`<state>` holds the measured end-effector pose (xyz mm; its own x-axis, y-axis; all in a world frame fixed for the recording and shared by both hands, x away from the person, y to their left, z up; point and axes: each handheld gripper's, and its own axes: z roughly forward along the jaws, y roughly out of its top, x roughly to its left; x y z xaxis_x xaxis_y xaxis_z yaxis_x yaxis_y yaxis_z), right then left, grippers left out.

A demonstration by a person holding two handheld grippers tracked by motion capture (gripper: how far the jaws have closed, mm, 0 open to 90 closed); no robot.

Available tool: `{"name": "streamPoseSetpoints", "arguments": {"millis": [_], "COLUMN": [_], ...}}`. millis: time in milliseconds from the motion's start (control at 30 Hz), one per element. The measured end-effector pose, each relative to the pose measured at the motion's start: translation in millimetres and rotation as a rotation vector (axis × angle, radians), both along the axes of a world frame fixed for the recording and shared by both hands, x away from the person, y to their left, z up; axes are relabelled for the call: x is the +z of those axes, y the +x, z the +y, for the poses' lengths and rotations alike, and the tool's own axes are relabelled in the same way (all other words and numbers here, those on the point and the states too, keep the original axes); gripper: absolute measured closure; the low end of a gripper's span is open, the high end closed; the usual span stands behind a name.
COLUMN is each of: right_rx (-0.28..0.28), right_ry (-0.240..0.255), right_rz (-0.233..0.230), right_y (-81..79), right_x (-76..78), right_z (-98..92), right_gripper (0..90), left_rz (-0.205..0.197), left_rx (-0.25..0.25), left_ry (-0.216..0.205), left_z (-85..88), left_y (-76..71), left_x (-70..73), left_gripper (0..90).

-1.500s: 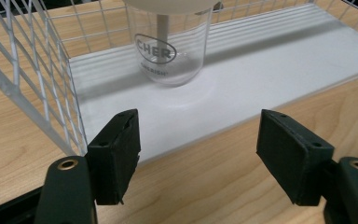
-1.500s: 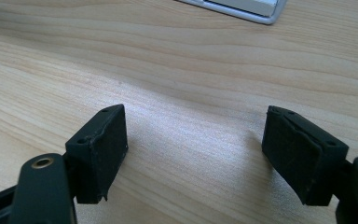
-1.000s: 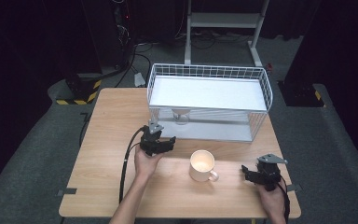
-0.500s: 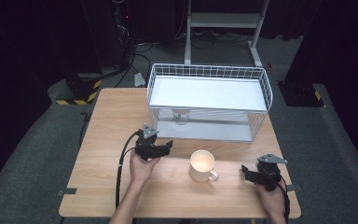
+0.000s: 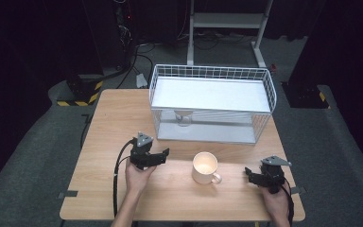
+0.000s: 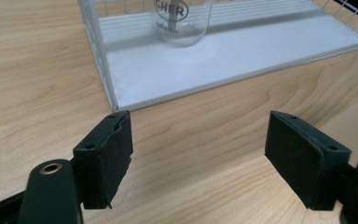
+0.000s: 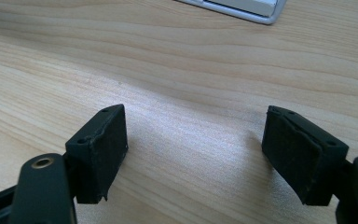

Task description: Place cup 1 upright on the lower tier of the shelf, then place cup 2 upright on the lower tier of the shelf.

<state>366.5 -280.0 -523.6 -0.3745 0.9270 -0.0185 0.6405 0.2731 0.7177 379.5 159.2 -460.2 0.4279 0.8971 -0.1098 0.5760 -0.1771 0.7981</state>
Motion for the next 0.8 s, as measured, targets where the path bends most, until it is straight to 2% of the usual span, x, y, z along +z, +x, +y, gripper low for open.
{"name": "streamPoseSetpoints", "arguments": {"millis": [533,700,800], "right_rx": [-0.001,-0.003,-0.003], "right_ry": [0.001,0.003,0.003], "right_rz": [0.001,0.003,0.003], "right_y": [-0.1,-0.2,-0.2], "right_x": [0.0,0.2,0.2], "right_z": [0.1,0.3,0.3], "right_gripper": [22.4,22.4,22.4], "left_rz": [-0.005,-0.005,-0.005], "left_rx": [0.041,0.046,0.068], "left_ry": [0.006,0.021,0.033], "left_z": [17.9,21.3,24.5], "left_y": [-21.9,-25.4,-29.9], "left_x": [-12.0,-15.5,-19.2], "left_gripper": [22.2,21.7,21.5]}}
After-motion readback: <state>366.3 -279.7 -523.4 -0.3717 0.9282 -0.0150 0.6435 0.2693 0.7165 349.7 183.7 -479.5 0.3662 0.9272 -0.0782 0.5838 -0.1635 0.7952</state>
